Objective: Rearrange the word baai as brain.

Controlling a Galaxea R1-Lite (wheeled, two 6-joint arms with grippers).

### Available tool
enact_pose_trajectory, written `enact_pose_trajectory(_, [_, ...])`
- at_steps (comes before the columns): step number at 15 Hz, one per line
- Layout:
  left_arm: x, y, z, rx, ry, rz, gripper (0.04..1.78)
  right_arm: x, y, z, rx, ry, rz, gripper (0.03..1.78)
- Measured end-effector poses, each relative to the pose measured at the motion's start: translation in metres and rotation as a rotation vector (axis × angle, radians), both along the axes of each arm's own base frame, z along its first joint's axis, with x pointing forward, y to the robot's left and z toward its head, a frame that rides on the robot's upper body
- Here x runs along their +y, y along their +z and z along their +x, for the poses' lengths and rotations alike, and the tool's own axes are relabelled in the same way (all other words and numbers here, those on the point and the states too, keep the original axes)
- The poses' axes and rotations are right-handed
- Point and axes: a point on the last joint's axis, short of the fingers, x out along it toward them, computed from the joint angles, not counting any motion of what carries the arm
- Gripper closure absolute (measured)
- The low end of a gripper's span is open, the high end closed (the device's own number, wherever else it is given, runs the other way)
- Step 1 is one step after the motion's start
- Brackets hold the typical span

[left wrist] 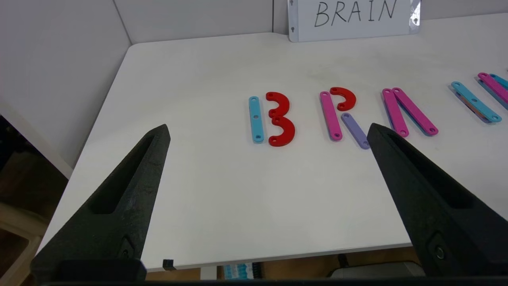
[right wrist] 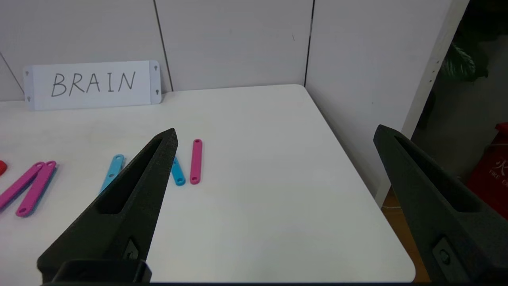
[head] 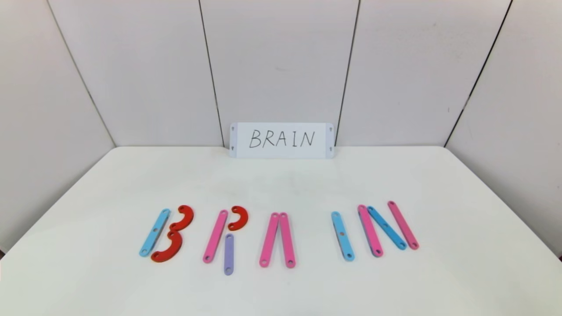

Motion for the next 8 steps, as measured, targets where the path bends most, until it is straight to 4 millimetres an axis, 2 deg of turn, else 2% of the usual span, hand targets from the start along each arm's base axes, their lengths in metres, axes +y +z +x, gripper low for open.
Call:
enact_pose_trajectory(4, [-0.001, -0.033, -0.004, -0.086, 0.018, 0.003, 0.08, 0.000, -0.019, 0.009, -0.114, 0.015, -0.065, 0.08])
enact_pose_trajectory(8, [-0.001, -0.067, 0.014, -0.152, 0.022, 0.018, 0.08, 0.001, -0.050, 0.028, -0.065, 0.049, -0.125, 0.08])
